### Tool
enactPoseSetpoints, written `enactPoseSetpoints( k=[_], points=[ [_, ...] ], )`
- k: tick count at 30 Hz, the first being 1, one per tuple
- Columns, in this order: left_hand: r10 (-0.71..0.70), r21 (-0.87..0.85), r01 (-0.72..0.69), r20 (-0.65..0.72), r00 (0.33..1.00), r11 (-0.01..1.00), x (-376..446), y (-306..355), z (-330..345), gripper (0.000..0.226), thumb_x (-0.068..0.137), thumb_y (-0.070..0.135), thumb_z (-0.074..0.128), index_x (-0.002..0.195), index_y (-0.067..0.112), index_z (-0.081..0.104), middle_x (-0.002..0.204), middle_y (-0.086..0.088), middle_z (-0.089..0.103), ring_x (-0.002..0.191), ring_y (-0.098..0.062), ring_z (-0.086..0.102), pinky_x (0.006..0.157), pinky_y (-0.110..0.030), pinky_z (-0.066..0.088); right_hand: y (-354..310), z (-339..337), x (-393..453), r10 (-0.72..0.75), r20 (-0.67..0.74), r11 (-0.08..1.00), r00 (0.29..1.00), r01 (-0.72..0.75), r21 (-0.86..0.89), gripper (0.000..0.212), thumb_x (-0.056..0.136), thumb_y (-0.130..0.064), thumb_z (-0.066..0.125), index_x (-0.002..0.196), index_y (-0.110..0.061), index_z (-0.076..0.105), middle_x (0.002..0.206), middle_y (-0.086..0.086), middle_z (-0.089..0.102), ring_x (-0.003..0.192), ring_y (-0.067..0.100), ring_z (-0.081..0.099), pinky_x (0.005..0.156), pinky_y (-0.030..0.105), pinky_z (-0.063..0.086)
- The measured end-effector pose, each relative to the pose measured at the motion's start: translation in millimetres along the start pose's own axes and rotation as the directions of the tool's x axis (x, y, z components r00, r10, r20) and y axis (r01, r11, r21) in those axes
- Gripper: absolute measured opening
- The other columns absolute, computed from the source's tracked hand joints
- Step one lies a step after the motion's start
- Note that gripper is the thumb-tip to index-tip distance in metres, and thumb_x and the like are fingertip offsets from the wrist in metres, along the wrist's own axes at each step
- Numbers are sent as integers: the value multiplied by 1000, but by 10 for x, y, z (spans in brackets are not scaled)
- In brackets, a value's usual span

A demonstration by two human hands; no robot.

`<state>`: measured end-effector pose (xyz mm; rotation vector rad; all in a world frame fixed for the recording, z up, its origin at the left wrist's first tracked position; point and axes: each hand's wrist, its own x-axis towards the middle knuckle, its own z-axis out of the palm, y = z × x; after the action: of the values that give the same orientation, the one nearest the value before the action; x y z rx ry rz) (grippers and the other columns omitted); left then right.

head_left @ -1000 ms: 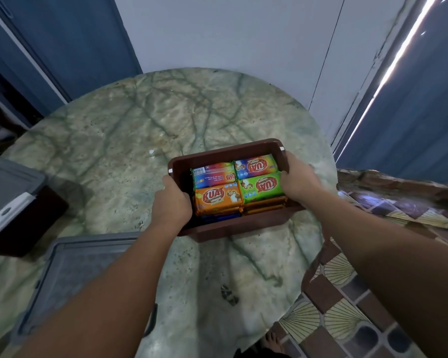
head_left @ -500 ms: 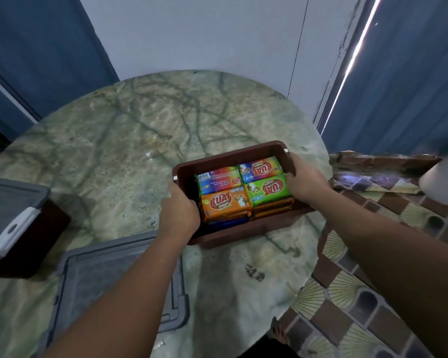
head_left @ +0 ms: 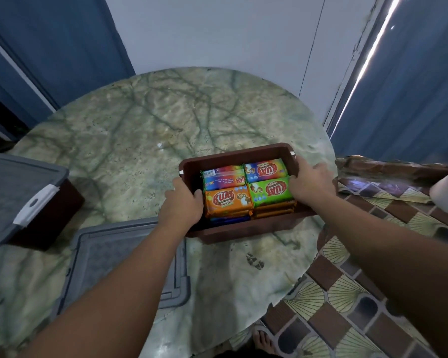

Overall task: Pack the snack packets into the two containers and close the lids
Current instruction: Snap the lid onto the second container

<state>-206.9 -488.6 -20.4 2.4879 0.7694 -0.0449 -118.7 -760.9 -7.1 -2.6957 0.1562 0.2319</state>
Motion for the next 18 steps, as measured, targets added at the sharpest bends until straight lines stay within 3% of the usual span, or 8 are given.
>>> enactPoseSetpoints(
  k=[3,5,7,11,15,18],
  points=[
    [-27,14,27,-9,1000,1000,51,-14,-172,63,100,62,35,139,12,42,138,-23,44,123,-42,49,99,-52,45,-200,-62,-133,-68,-220,995,973,49,-91,52,89,-38,57,137,-24,44,131,16,39,123,39,36,103,51,33],
    [-44,-21,42,-73,996,999,93,-56,-334,67,101,64,30,140,11,41,141,-24,41,127,-42,44,98,-51,41,-404,-22,-207,-209,-308,977,928,189,-96,56,88,-38,56,140,-21,43,130,16,41,120,38,38,100,52,35],
    [-34,-56,27,-138,990,998,142,-167,-478,62,102,61,30,134,10,44,136,-23,44,123,-41,47,93,-49,41,-702,48,-284,-300,-295,952,907,303,-37,57,90,-35,54,143,-18,42,132,16,41,122,37,37,101,51,36],
    [-15,-95,-4,-197,980,995,282,-493,-713,42,103,49,35,112,11,49,117,-17,57,98,-34,56,76,-41,39,-1387,248,-474,-334,-181,901,925,370,227,56,94,-28,55,147,-17,40,144,15,38,137,34,30,110,46,32],
    [23,-52,-33,-168,985,998,395,-899,-908,31,101,43,41,103,13,49,105,-13,61,86,-28,53,72,-37,38,-1912,525,-661,-367,-108,879,924,383,284,53,94,-26,56,144,-15,43,141,16,43,136,35,35,112,43,30],
    [49,-13,-52,-139,989,999,437,-1200,-1056,26,99,39,47,101,14,51,99,-9,61,84,-25,53,70,-35,37,-2217,752,-789,-384,-75,873,920,388,295,52,92,-26,57,142,-15,45,134,16,50,129,36,42,108,43,36]
  ],
)
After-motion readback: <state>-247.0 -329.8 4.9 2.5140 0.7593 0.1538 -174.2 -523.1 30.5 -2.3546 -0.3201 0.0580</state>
